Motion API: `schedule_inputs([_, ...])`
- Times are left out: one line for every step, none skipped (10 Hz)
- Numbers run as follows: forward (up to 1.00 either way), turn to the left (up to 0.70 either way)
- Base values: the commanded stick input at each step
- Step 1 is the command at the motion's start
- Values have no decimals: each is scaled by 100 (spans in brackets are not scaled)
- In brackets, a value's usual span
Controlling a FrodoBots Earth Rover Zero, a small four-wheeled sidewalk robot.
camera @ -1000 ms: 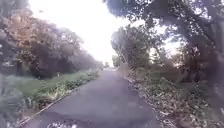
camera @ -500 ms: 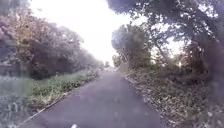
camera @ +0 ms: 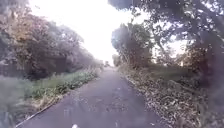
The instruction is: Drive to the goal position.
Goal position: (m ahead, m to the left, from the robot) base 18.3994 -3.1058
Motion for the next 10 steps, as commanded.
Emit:
schedule_inputs([45,0])
schedule_inputs([45,0])
schedule_inputs([45,0])
schedule_inputs([45,0])
schedule_inputs([45,0])
schedule_inputs([45,0])
schedule_inputs([45,0])
schedule_inputs([45,7])
schedule_inputs([45,16])
schedule_inputs([45,19])
